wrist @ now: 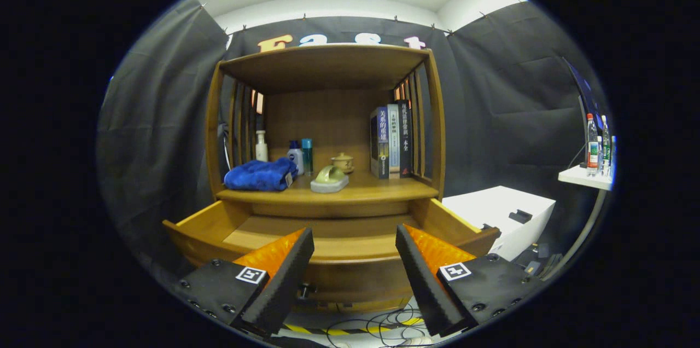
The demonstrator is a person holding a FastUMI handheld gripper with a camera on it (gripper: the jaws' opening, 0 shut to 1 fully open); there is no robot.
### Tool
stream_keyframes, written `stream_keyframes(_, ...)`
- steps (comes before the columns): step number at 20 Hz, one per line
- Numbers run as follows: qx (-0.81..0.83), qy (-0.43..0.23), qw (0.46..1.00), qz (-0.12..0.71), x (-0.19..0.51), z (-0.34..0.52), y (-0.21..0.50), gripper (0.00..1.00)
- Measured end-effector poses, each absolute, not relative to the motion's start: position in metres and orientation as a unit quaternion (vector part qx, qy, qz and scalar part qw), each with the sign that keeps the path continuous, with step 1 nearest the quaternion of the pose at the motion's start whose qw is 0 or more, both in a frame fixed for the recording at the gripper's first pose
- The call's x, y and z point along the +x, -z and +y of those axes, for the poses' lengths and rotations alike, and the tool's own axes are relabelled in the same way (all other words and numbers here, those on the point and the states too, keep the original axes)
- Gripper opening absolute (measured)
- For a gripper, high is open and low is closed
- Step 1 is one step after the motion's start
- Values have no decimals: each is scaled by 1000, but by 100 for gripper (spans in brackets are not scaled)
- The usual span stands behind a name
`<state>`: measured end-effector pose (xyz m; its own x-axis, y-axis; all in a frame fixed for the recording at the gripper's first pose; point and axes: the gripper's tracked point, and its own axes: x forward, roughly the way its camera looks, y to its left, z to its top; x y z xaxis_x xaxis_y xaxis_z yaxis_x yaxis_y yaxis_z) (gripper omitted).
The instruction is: Pull open the drawer, take out the items inside it, and place them on the countertop above the cabinet.
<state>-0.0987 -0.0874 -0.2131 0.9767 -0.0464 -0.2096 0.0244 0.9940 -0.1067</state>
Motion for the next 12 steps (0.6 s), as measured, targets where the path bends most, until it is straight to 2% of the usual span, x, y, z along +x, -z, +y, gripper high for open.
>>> stream_keyframes(9, -88, 16, 982, 166, -91, -73, 274, 99)
stream_keyframes(12, -80, 16, 983, 162, -86, -71, 276, 98)
